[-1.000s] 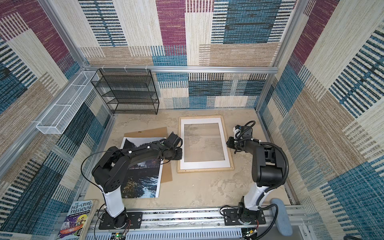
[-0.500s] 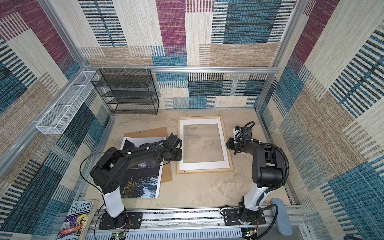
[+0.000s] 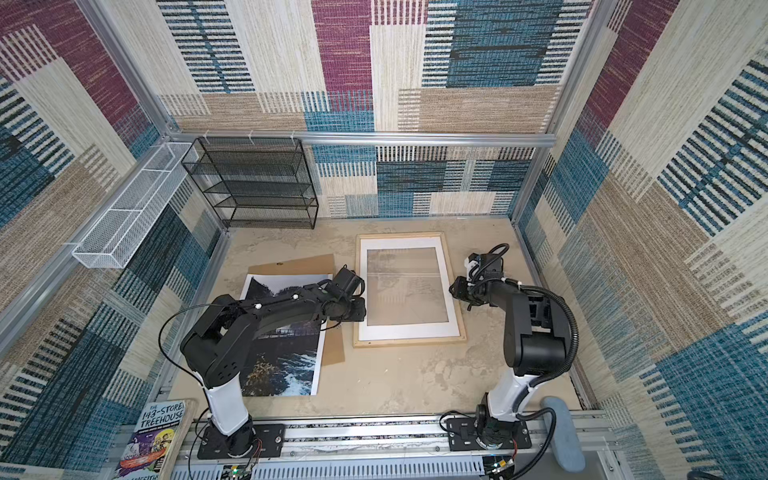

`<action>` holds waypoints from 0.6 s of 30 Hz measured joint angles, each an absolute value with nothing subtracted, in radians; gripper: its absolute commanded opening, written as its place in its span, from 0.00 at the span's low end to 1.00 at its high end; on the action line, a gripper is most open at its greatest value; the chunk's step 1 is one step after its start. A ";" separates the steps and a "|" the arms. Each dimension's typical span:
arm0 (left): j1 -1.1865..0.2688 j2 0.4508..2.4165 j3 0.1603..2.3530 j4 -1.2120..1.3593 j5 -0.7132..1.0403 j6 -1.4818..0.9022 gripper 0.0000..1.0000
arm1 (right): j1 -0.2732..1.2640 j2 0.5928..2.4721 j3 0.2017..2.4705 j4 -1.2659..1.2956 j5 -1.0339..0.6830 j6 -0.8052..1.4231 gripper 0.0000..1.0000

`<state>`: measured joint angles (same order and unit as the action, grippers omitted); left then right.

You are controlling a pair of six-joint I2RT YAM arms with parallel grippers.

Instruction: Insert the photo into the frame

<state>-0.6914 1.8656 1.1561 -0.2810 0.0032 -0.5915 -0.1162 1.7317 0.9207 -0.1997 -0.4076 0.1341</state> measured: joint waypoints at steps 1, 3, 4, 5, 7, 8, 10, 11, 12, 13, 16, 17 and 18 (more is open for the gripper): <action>-0.691 1.866 1.157 -0.281 0.003 -0.591 0.44 | -0.116 1.732 0.921 -0.200 -0.408 0.134 0.31; -0.691 1.865 1.157 -0.282 0.003 -0.591 0.44 | -0.116 1.732 0.921 -0.200 -0.408 0.134 0.28; -0.691 1.864 1.157 -0.282 0.003 -0.591 0.44 | -0.116 1.732 0.921 -0.200 -0.409 0.134 0.26; -0.691 1.863 1.157 -0.284 0.003 -0.591 0.44 | -0.116 1.732 0.921 -0.200 -0.409 0.134 0.26; -0.691 1.856 1.158 -0.287 0.002 -0.591 0.43 | -0.116 1.732 0.921 -0.200 -0.411 0.134 0.25; -0.691 1.851 1.158 -0.288 -0.001 -0.591 0.44 | -0.117 1.731 0.921 -0.200 -0.412 0.134 0.24; -0.691 1.845 1.162 -0.292 -0.008 -0.583 0.44 | -0.117 1.724 0.921 -0.201 -0.411 0.134 0.23; -0.691 1.843 1.163 -0.292 -0.015 -0.582 0.44 | -0.117 1.719 0.921 -0.201 -0.411 0.133 0.23; -0.691 1.840 1.164 -0.293 -0.019 -0.580 0.43 | -0.117 1.713 0.921 -0.203 -0.412 0.133 0.23; -0.691 1.838 1.164 -0.295 -0.019 -0.580 0.44 | -0.117 1.709 0.923 -0.206 -0.413 0.133 0.23; -0.691 1.834 1.168 -0.299 -0.020 -0.576 0.43 | -0.116 1.694 0.923 -0.207 -0.421 0.133 0.22; -0.691 1.834 1.169 -0.300 -0.020 -0.576 0.43 | -0.116 1.691 0.923 -0.207 -0.426 0.133 0.24; -0.691 1.834 1.169 -0.301 -0.022 -0.576 0.44 | -0.116 1.690 0.923 -0.208 -0.427 0.133 0.27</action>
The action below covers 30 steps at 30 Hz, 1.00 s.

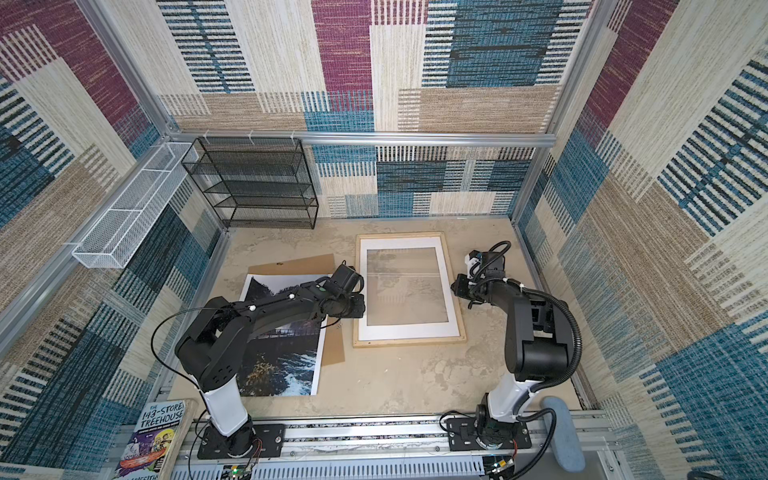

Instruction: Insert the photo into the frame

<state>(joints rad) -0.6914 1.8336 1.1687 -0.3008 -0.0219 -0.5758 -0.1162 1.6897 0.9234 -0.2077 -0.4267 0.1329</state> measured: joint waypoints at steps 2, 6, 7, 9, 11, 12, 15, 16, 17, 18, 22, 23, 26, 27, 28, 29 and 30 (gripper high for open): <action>-0.691 1.834 1.169 -0.306 -0.022 -0.575 0.44 | -0.116 1.689 0.926 -0.208 -0.426 0.133 0.33; -0.691 1.827 1.169 -0.315 -0.024 -0.573 0.45 | -0.116 1.695 0.928 -0.208 -0.426 0.133 0.40; -0.691 1.822 1.169 -0.320 -0.028 -0.572 0.45 | -0.116 1.698 0.928 -0.208 -0.425 0.133 0.40; -0.691 1.808 1.169 -0.327 -0.047 -0.570 0.46 | -0.116 1.705 0.928 -0.207 -0.422 0.133 0.40; -0.691 1.795 1.169 -0.337 -0.061 -0.567 0.46 | -0.116 1.715 0.928 -0.207 -0.419 0.133 0.37; -0.691 1.789 1.169 -0.342 -0.074 -0.564 0.47 | -0.116 1.720 0.928 -0.207 -0.419 0.133 0.36; -0.687 1.772 1.169 -0.368 -0.100 -0.551 0.47 | -0.113 1.733 0.929 -0.207 -0.420 0.133 0.31; -0.684 1.765 1.167 -0.373 -0.102 -0.549 0.47 | -0.112 1.738 0.930 -0.207 -0.422 0.133 0.29; -0.681 1.758 1.163 -0.373 -0.108 -0.547 0.47 | -0.110 1.743 0.933 -0.207 -0.424 0.133 0.28; -0.677 1.751 1.159 -0.374 -0.111 -0.546 0.47 | -0.109 1.747 0.935 -0.207 -0.426 0.133 0.27; -0.656 1.727 1.133 -0.380 -0.133 -0.539 0.47 | -0.095 1.750 0.941 -0.207 -0.440 0.133 0.25; -0.650 1.720 1.126 -0.381 -0.134 -0.537 0.47 | -0.092 1.750 0.942 -0.207 -0.443 0.131 0.25; -0.637 1.703 1.106 -0.387 -0.149 -0.528 0.47 | -0.091 1.750 0.942 -0.207 -0.445 0.129 0.29; -0.635 1.699 1.101 -0.387 -0.151 -0.528 0.47 | -0.090 1.750 0.942 -0.207 -0.444 0.129 0.32; -0.633 1.694 1.096 -0.388 -0.152 -0.528 0.47 | -0.090 1.750 0.942 -0.207 -0.442 0.129 0.37; -0.629 1.689 1.092 -0.391 -0.154 -0.528 0.47 | -0.090 1.748 0.942 -0.207 -0.437 0.129 0.40; -0.627 1.685 1.089 -0.396 -0.157 -0.527 0.48 | -0.090 1.744 0.942 -0.207 -0.432 0.130 0.43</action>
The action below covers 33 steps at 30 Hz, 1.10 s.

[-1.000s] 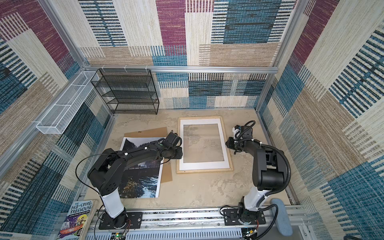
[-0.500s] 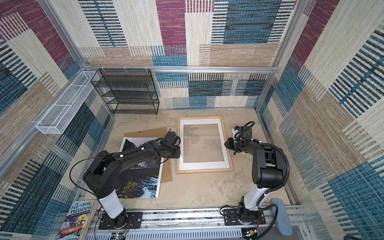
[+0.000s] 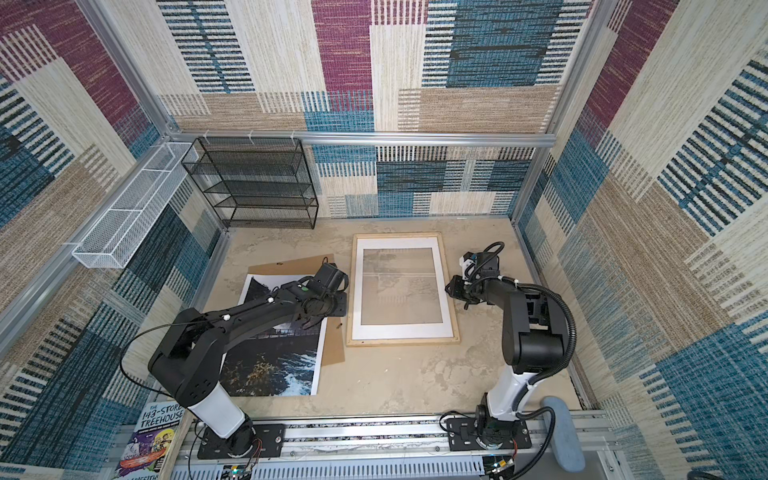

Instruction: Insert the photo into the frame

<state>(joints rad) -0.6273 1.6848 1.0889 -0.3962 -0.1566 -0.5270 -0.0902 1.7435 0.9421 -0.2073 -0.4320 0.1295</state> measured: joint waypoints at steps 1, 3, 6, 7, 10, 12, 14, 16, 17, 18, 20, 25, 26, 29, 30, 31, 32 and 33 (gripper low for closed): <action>-0.625 1.681 1.087 -0.404 -0.163 -0.525 0.49 | -0.090 1.737 0.941 -0.207 -0.423 0.130 0.47; -0.619 1.675 1.084 -0.422 -0.189 -0.524 0.50 | -0.090 1.718 0.940 -0.207 -0.408 0.130 0.54; -0.609 1.665 1.075 -0.456 -0.242 -0.524 0.51 | -0.090 1.685 0.939 -0.208 -0.401 0.134 0.72; -0.604 1.655 1.063 -0.464 -0.258 -0.524 0.51 | -0.090 1.671 0.940 -0.209 -0.402 0.134 0.76; -0.578 1.604 1.001 -0.465 -0.285 -0.525 0.50 | -0.087 1.625 0.942 -0.211 -0.421 0.146 0.78; -0.550 1.565 0.951 -0.456 -0.288 -0.530 0.50 | -0.078 1.589 0.942 -0.208 -0.438 0.159 0.79; -0.519 1.521 0.897 -0.445 -0.284 -0.538 0.50 | -0.063 1.556 0.942 -0.205 -0.457 0.178 0.79; -0.494 1.472 0.842 -0.423 -0.281 -0.550 0.50 | -0.038 1.523 0.942 -0.193 -0.480 0.202 0.82; -0.485 1.450 0.817 -0.411 -0.277 -0.553 0.50 | -0.027 1.512 0.942 -0.186 -0.488 0.212 0.86; -0.476 1.430 0.797 -0.402 -0.264 -0.559 0.50 | -0.011 1.502 0.944 -0.172 -0.500 0.227 0.90; -0.459 1.398 0.762 -0.384 -0.253 -0.569 0.50 | 0.025 1.497 0.955 -0.146 -0.515 0.254 0.91; -0.435 1.362 0.698 -0.357 -0.225 -0.585 0.50 | 0.172 1.567 1.016 -0.070 -0.517 0.342 0.92; -0.433 1.358 0.689 -0.355 -0.217 -0.589 0.50 | 0.202 1.589 1.028 -0.054 -0.515 0.366 0.93; -0.427 1.346 0.662 -0.348 -0.202 -0.601 0.50 | 0.299 1.668 1.074 -0.019 -0.497 0.423 0.94; -0.427 1.341 0.655 -0.344 -0.197 -0.604 0.50 | 0.337 1.702 1.099 -0.007 -0.489 0.442 0.95; -0.426 1.338 0.648 -0.337 -0.187 -0.608 0.49 | 0.372 1.734 1.123 0.005 -0.482 0.456 0.95; -0.425 1.337 0.643 -0.327 -0.179 -0.611 0.49 | 0.403 1.763 1.145 0.012 -0.472 0.470 0.96; -0.425 1.337 0.636 -0.320 -0.178 -0.612 0.50 | 0.435 1.794 1.169 0.019 -0.463 0.481 0.96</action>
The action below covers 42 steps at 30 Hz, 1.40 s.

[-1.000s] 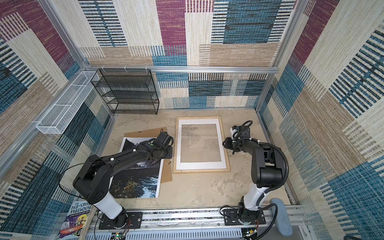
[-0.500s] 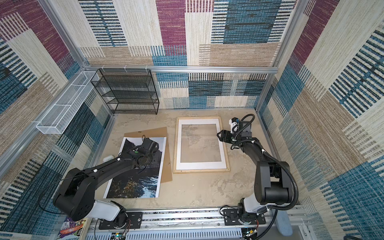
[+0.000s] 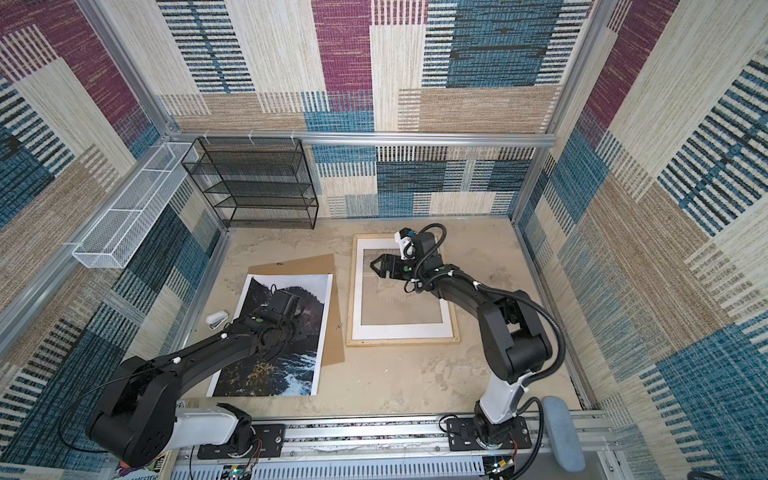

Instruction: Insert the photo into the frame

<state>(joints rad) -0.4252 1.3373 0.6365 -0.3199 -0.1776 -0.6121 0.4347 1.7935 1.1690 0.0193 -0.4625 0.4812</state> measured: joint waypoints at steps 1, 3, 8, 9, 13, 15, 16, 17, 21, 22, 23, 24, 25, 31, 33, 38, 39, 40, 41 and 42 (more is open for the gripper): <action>-0.425 1.337 0.632 -0.316 -0.177 -0.617 0.49 | 0.461 1.820 1.188 0.027 -0.457 0.495 0.96; -0.423 1.340 0.625 -0.306 -0.168 -0.623 0.49 | 0.514 1.877 1.223 0.040 -0.448 0.517 0.96; -0.421 1.356 0.624 -0.277 -0.150 -0.626 0.48 | 0.604 1.969 1.279 0.051 -0.443 0.549 0.97; -0.421 1.359 0.624 -0.276 -0.150 -0.626 0.48 | 0.619 1.977 1.280 0.055 -0.442 0.552 0.97; -0.421 1.364 0.621 -0.273 -0.139 -0.628 0.48 | 0.663 1.979 1.256 0.069 -0.443 0.572 0.97; -0.421 1.362 0.620 -0.273 -0.133 -0.629 0.48 | 0.685 1.958 1.213 0.075 -0.445 0.589 0.97; -0.421 1.359 0.619 -0.273 -0.133 -0.629 0.48 | 0.694 1.942 1.190 0.078 -0.445 0.597 0.98; -0.421 1.352 0.619 -0.274 -0.133 -0.629 0.48 | 0.709 1.917 1.162 0.082 -0.445 0.605 0.98; -0.419 1.327 0.620 -0.276 -0.154 -0.628 0.49 | 0.779 1.806 1.039 0.150 -0.436 0.662 0.99; -0.418 1.327 0.625 -0.281 -0.156 -0.628 0.49 | 0.795 1.788 1.012 0.170 -0.435 0.680 0.99; -0.416 1.329 0.632 -0.287 -0.159 -0.628 0.49 | 0.815 1.768 0.978 0.192 -0.437 0.703 0.99; -0.414 1.333 0.640 -0.289 -0.161 -0.628 0.49 | 0.832 1.753 0.948 0.213 -0.438 0.728 0.98; -0.412 1.339 0.646 -0.289 -0.162 -0.628 0.49 | 0.845 1.744 0.923 0.233 -0.437 0.751 0.98; -0.394 1.394 0.668 -0.303 -0.159 -0.628 0.48 | 0.935 1.710 0.809 0.339 -0.434 0.884 0.96; -0.384 1.414 0.683 -0.308 -0.155 -0.628 0.48 | 0.960 1.709 0.796 0.366 -0.432 0.915 0.94; -0.366 1.465 0.729 -0.316 -0.126 -0.625 0.47 | 0.997 1.752 0.807 0.428 -0.397 0.967 0.93; -0.367 1.470 0.731 -0.316 -0.122 -0.624 0.47 | 1.003 1.765 0.813 0.429 -0.397 0.969 0.93; -0.367 1.477 0.732 -0.317 -0.120 -0.623 0.47 | 1.010 1.781 0.821 0.429 -0.397 0.978 0.92; -0.367 1.482 0.733 -0.319 -0.110 -0.622 0.46 | 1.015 1.798 0.830 0.431 -0.398 0.984 0.92; -0.367 1.487 0.735 -0.320 -0.102 -0.621 0.46 | 1.016 1.811 0.836 0.434 -0.402 0.990 0.92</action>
